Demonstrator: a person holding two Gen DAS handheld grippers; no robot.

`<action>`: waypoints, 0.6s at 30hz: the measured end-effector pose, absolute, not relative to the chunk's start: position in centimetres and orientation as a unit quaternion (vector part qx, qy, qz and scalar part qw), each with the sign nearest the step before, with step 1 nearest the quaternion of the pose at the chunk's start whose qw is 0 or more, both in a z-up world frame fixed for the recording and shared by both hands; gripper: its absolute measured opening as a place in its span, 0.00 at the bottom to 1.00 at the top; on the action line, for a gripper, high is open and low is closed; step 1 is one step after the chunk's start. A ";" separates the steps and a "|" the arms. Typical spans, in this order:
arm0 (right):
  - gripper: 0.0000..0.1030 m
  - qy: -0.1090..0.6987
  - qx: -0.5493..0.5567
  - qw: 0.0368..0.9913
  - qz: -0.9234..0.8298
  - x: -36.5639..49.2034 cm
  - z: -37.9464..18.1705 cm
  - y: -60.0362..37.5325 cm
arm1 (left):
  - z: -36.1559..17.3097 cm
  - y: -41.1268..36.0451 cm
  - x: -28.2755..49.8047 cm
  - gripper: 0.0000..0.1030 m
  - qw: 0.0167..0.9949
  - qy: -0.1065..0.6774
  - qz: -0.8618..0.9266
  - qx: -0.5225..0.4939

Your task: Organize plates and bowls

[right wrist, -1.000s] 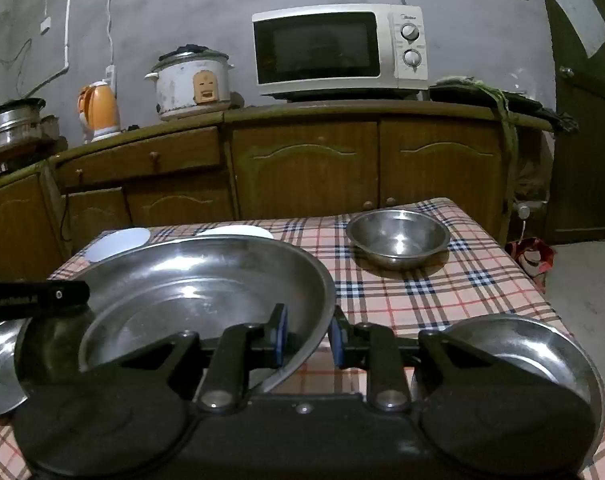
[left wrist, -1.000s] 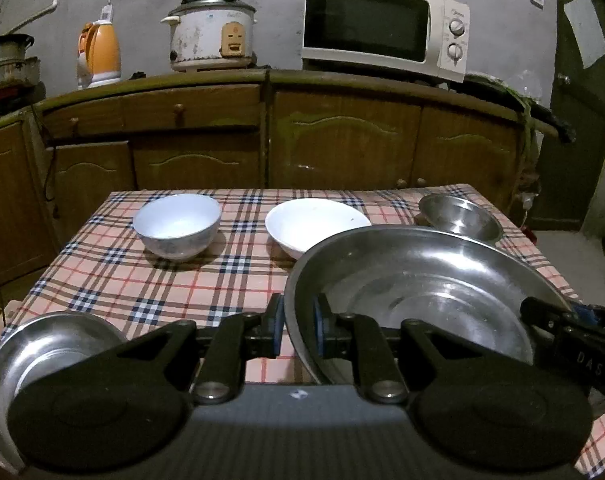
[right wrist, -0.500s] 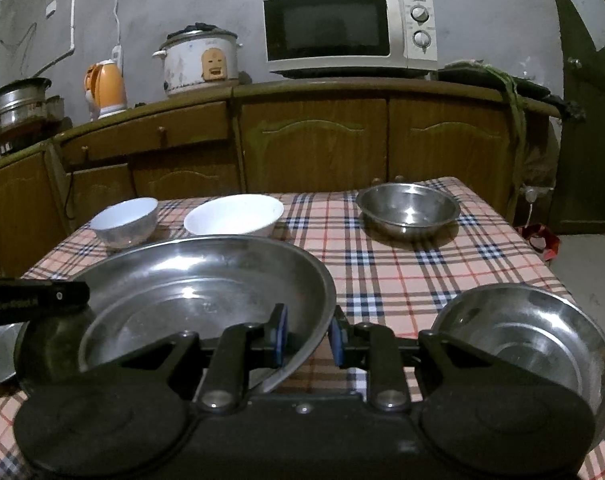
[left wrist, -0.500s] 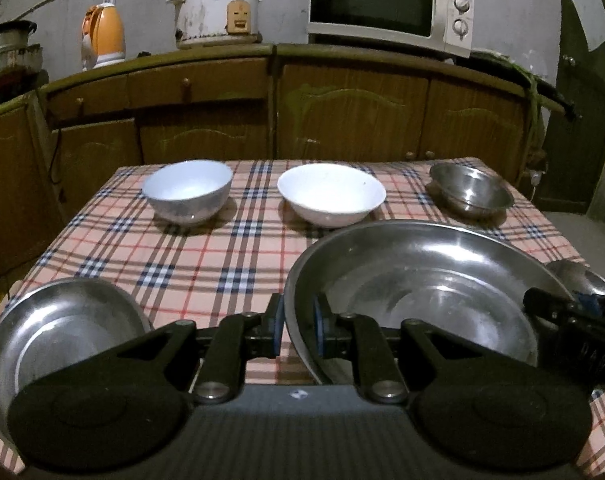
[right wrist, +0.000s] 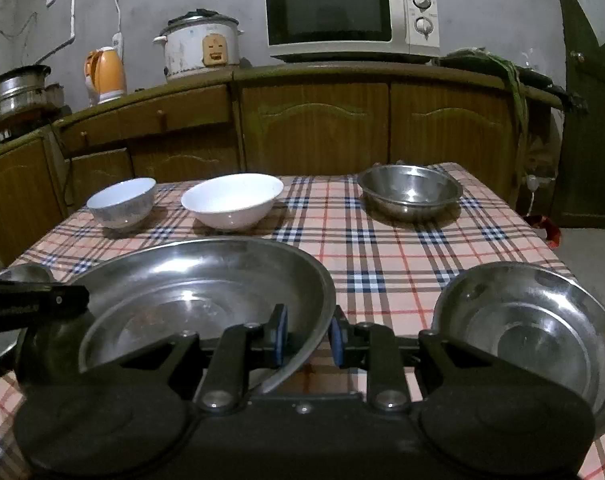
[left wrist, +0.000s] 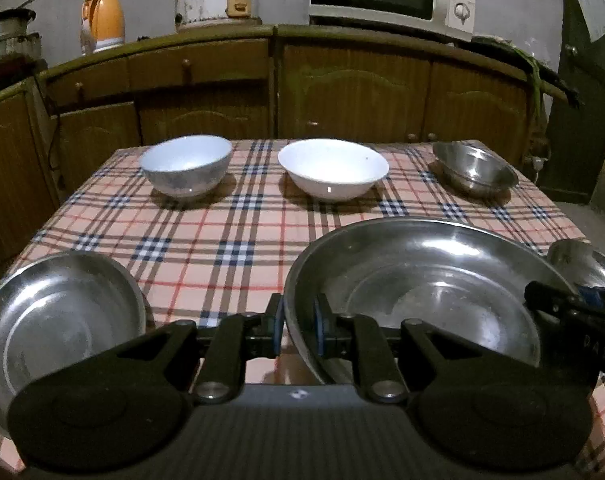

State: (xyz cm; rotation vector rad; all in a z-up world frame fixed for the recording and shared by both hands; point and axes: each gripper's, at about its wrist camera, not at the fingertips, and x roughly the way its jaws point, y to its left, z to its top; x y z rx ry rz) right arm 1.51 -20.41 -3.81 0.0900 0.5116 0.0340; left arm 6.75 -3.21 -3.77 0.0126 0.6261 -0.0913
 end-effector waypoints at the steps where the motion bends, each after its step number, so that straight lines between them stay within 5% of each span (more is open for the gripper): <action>1: 0.28 0.255 0.045 0.966 0.017 1.5 -3.9 -20.4 | -3.9 -3.2 6.7 0.15 0.950 0.308 -0.045 0.005; 18: 0.28 0.277 0.040 0.960 0.020 1.8 -6.1 -20.1 | -6.2 -3.0 7.0 0.15 0.944 0.327 -0.043 0.004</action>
